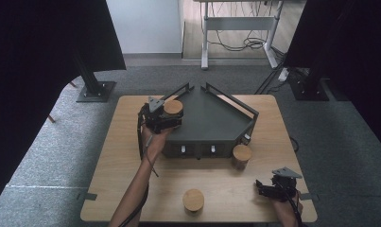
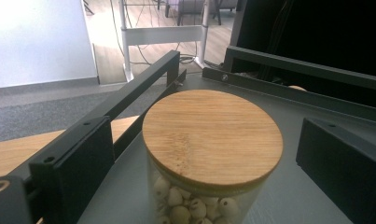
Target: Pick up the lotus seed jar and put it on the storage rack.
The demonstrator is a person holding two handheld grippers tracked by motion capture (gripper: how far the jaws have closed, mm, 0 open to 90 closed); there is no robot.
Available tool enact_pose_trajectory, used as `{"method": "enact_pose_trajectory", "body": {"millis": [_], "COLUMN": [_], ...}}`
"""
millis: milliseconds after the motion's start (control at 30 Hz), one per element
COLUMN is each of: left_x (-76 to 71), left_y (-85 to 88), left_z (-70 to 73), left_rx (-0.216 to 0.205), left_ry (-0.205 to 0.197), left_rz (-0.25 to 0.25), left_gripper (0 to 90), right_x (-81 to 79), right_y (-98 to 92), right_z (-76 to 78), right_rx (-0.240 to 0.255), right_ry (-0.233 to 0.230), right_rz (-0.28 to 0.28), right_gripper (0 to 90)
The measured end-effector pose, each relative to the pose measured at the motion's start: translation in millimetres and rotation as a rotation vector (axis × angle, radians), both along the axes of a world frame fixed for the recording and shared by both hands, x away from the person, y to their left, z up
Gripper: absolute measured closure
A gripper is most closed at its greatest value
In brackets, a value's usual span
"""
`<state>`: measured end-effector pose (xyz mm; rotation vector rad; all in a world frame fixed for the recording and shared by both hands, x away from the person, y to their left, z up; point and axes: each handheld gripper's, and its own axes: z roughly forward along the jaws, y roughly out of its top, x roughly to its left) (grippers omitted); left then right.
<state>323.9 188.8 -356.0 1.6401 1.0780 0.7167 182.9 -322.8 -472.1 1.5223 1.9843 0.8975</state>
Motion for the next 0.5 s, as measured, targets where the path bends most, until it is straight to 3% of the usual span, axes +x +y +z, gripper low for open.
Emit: {"method": "enact_pose_trajectory", "body": {"millis": [500], "left_x": [-12.7], "left_y": [8.1], "left_z": [4.6], "left_rx": [0.002], "left_ry": [-0.012], "left_rz": [-0.047], "left_gripper": [4.1], "right_x": [0.1], "right_y": [0.3], "right_z": [0.1], "right_rx": [0.000], "right_ry": [0.001], "right_rz": [-0.001], "right_gripper": [5.4]}}
